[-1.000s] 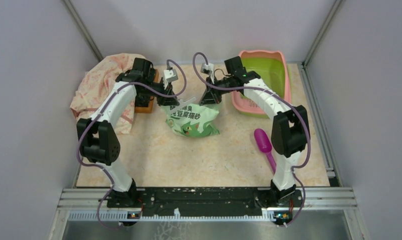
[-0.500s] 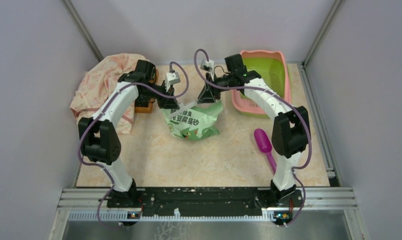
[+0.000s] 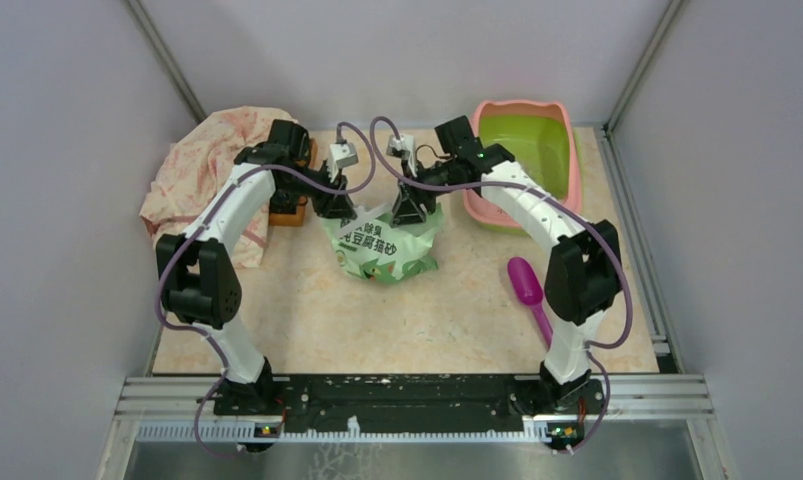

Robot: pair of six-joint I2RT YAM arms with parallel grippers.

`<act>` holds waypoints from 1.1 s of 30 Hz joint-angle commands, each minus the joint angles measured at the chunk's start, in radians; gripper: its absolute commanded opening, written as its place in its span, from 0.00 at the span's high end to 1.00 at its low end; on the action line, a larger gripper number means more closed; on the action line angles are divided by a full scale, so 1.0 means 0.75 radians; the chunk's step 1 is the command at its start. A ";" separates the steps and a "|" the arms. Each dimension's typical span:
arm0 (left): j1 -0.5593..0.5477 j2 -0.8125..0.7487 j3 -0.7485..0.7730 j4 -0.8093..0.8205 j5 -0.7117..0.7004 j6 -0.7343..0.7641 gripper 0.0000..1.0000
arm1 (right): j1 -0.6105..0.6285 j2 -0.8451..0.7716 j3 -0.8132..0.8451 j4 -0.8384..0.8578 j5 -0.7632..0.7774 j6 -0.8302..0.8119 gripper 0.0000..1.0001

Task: Fill the litter box with clean litter
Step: Adjust the cat litter bag at the center of the board.

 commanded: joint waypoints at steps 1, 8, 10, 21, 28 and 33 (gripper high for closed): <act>0.016 0.019 0.013 0.042 -0.031 0.001 0.62 | 0.055 -0.107 0.010 -0.071 0.129 -0.049 0.52; 0.020 0.031 0.031 0.035 -0.009 0.003 0.62 | 0.129 -0.095 -0.003 -0.134 0.279 -0.073 0.50; 0.020 0.033 0.036 0.035 0.000 0.000 0.62 | 0.159 -0.076 -0.003 -0.159 0.384 -0.086 0.50; 0.021 0.028 0.037 0.041 -0.002 0.001 0.63 | 0.177 -0.031 -0.018 -0.183 0.465 -0.071 0.80; 0.022 0.039 0.057 0.032 0.010 -0.003 0.64 | 0.185 -0.021 -0.024 -0.203 0.447 -0.055 1.00; 0.022 0.053 0.085 0.008 0.019 -0.008 0.65 | 0.174 -0.046 -0.006 -0.116 0.512 -0.029 1.00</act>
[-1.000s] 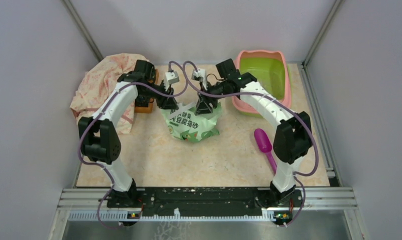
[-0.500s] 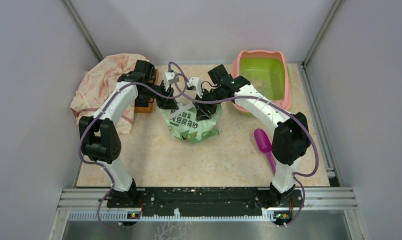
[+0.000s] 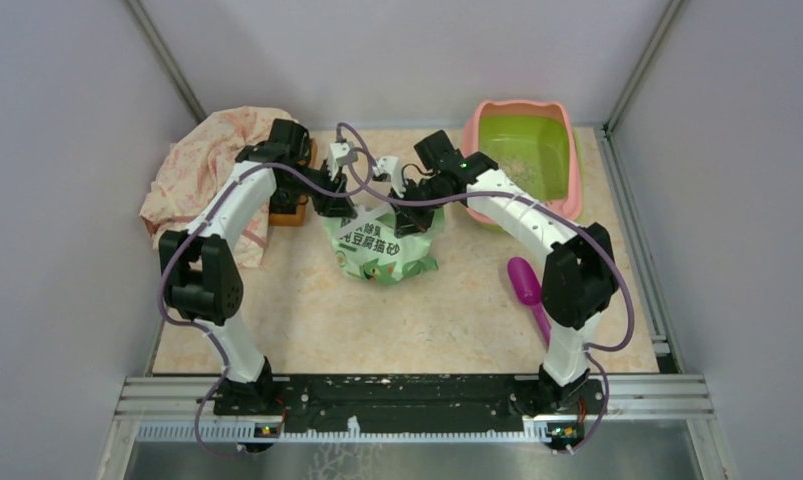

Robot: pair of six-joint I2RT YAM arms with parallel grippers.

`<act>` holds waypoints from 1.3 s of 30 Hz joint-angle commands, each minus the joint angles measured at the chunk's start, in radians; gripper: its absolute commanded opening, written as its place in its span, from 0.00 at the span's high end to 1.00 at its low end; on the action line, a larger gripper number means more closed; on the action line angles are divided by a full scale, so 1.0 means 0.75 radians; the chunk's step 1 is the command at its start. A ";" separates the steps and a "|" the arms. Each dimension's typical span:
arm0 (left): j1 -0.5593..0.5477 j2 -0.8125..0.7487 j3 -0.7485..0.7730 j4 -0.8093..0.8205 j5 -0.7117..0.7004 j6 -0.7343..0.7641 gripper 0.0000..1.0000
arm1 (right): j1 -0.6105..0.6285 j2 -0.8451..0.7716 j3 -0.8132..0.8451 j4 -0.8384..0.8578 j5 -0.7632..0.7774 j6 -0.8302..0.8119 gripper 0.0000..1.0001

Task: Fill the litter box with clean litter
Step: Adjust the cat litter bag at the center of the board.

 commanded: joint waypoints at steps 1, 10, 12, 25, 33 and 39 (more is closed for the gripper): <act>0.012 0.020 0.071 0.002 0.011 0.012 0.65 | 0.008 -0.016 0.015 0.090 0.057 0.027 1.00; 0.036 0.091 0.167 -0.064 0.024 0.018 0.72 | -0.079 0.015 0.103 0.265 0.013 0.090 1.00; 0.048 0.094 0.175 -0.065 0.045 0.022 0.72 | -0.094 -0.010 0.095 0.315 -0.025 0.103 1.00; 0.052 0.249 0.408 -0.227 0.153 0.040 0.77 | -0.240 -0.118 -0.021 0.643 -0.058 0.240 1.00; 0.004 0.221 0.377 -0.209 0.175 0.031 0.77 | -0.271 -0.036 0.117 0.591 -0.098 0.215 1.00; -0.006 0.248 0.392 -0.235 0.129 0.036 0.78 | -0.299 -0.103 0.074 0.559 -0.171 0.310 0.77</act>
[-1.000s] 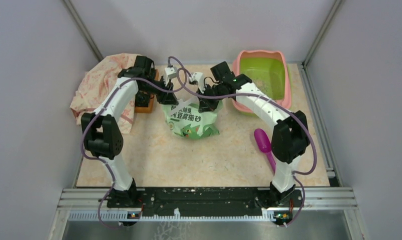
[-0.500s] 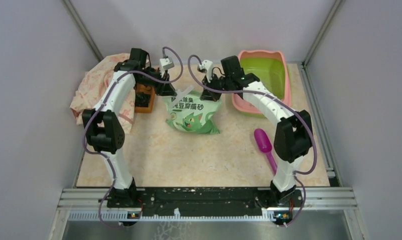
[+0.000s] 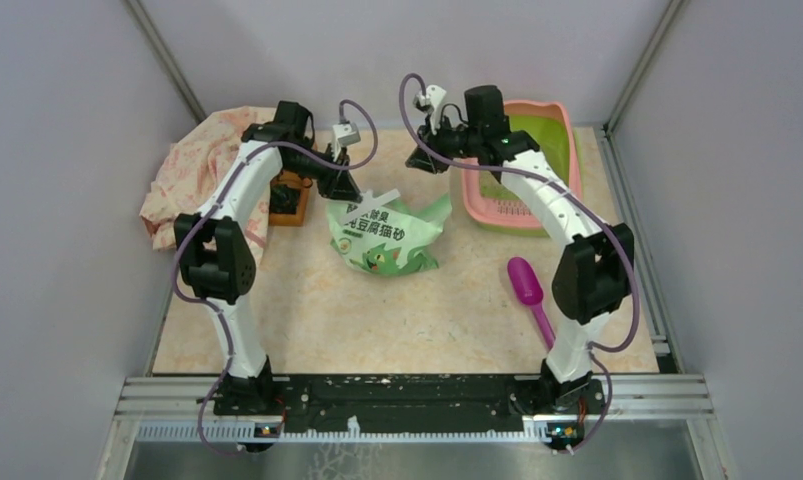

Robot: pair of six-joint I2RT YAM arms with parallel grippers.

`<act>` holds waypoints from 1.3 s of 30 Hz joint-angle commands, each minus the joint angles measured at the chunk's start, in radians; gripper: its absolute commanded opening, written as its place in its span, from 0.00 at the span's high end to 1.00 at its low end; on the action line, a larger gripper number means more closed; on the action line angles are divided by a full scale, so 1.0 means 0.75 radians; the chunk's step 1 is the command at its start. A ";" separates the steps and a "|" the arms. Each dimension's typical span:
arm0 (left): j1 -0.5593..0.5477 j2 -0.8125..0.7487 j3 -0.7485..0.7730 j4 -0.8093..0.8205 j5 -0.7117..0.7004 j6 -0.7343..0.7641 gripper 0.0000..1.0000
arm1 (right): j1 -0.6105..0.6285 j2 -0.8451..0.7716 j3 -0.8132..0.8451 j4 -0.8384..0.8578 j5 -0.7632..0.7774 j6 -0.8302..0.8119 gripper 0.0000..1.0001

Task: Fill the litter box with clean litter
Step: Adjust the cat litter bag at the center of the board.

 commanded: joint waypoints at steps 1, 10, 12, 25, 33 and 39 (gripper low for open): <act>-0.008 0.028 0.039 -0.058 0.012 0.029 0.78 | -0.014 -0.159 -0.108 0.073 -0.087 0.081 0.68; 0.021 0.031 0.067 -0.025 -0.013 0.026 0.77 | 0.031 -0.943 -1.016 0.484 0.171 0.340 0.13; 0.024 0.043 0.078 -0.013 -0.041 0.009 0.78 | 0.125 -1.003 -1.210 0.563 0.262 0.356 0.07; 0.037 0.101 0.085 0.070 -0.211 -0.084 0.79 | 0.629 -0.600 -1.449 1.137 1.087 0.484 0.02; 0.039 0.091 0.062 0.082 -0.206 -0.089 0.79 | 0.755 -0.223 -1.365 1.407 1.640 0.632 0.02; 0.037 0.094 0.048 0.085 -0.197 -0.096 0.79 | 0.753 -0.040 -1.303 1.558 1.845 0.596 0.02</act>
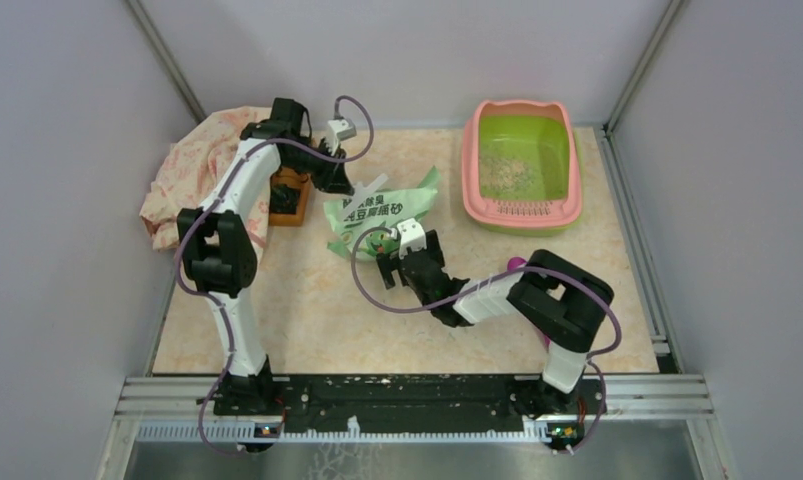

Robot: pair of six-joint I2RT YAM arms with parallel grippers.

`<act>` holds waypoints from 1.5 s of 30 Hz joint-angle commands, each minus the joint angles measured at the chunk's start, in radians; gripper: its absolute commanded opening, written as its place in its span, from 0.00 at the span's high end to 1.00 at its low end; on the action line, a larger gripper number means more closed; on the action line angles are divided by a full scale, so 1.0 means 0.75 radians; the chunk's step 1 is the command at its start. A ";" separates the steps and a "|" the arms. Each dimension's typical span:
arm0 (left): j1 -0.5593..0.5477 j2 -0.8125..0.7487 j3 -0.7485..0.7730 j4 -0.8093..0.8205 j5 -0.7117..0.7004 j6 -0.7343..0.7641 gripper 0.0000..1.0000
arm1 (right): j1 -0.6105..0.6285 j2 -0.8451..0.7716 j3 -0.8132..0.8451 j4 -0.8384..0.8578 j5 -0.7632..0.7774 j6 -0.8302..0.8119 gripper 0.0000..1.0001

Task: Fill the litter box with clean litter
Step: Adjust the cat litter bag at the center of the board.

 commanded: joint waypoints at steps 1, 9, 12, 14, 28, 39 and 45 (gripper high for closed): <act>0.004 0.023 0.001 0.001 -0.019 0.014 0.80 | -0.016 0.102 0.072 0.184 0.275 0.027 0.01; -0.007 0.022 -0.008 -0.001 -0.029 0.006 0.80 | -0.115 0.059 0.082 0.194 0.239 0.018 0.02; -0.007 0.008 -0.004 0.000 -0.009 0.005 0.80 | -0.215 0.045 0.093 0.150 0.089 0.070 0.02; -0.007 0.002 -0.007 0.000 0.003 0.004 0.80 | -0.298 0.038 0.101 0.124 -0.017 0.130 0.02; -0.011 -0.114 -0.015 0.003 -0.027 -0.023 0.78 | -0.307 -0.299 0.121 -0.513 -0.516 0.161 0.09; -0.049 -0.268 -0.068 0.020 -0.003 -0.053 0.76 | -0.350 -0.476 0.292 -0.869 -0.693 0.229 0.08; -0.052 -0.342 -0.136 0.135 -0.110 -0.198 0.72 | -0.400 -0.509 0.493 -1.038 -0.813 0.021 0.09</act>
